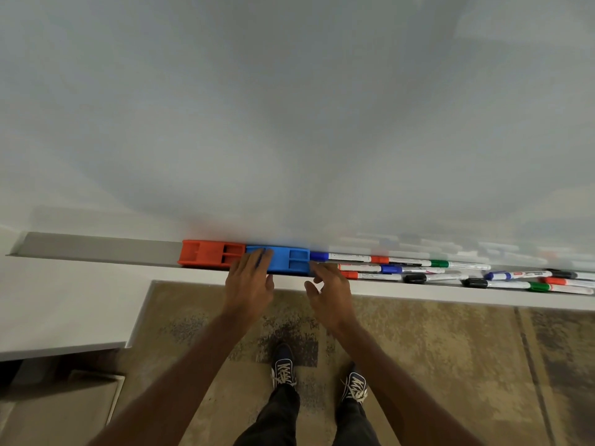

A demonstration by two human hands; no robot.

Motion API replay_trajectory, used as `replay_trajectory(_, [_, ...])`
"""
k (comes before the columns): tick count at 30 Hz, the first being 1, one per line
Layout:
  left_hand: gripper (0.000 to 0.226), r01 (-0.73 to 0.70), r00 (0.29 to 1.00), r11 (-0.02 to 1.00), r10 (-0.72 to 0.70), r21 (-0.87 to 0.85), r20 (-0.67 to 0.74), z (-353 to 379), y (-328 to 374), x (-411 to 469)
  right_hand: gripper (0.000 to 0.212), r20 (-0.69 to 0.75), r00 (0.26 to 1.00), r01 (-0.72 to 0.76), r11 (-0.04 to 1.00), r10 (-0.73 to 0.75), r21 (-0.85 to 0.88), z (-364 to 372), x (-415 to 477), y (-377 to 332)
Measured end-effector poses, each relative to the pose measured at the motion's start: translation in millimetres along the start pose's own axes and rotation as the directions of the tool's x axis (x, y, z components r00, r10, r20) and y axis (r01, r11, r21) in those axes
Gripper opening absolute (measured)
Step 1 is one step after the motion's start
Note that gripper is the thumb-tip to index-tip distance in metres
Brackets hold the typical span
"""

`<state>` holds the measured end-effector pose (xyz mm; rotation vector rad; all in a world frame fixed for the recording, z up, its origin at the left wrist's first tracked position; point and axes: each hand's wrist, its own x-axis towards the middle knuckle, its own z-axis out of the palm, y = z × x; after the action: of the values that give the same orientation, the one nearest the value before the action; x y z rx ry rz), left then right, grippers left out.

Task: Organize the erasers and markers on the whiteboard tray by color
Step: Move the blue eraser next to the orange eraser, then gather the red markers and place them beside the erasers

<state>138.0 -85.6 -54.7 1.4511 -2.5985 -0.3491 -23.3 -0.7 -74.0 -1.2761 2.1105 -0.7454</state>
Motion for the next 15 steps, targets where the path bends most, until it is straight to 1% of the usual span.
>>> replay_trajectory(3, [0.056,-0.005,1.0,1.0,0.005,0.019,-0.022,1,9,-2,0.043,-0.027,0.999,0.041,0.998,-0.042,-0.039,-12,-3,5])
replay_trajectory(6, [0.056,-0.041,0.997,0.999,0.041,-0.004,-0.061,4,23,-4,0.036,-0.073,0.992,0.093,0.982,-0.106,-0.166,-33,-7,18])
replay_trajectory(9, [0.052,-0.089,0.993,0.995,0.086,-0.037,-0.077,8,42,-6,0.026,-0.136,0.981,0.095,0.959,-0.135,-0.268,-59,-10,38])
replay_trajectory(11, [0.05,-0.104,0.991,0.992,0.098,-0.072,-0.085,12,55,-6,0.026,-0.161,0.978,0.073,0.947,-0.129,-0.314,-75,-11,53])
replay_trajectory(13, [0.048,-0.098,0.993,0.989,0.089,-0.112,-0.08,15,68,-7,0.026,-0.172,0.977,0.061,0.936,-0.127,-0.347,-88,-9,65])
replay_trajectory(15, [0.042,-0.07,0.996,0.985,0.061,-0.158,-0.06,18,79,-8,0.024,-0.157,0.976,0.086,0.927,-0.153,-0.364,-98,-6,75])
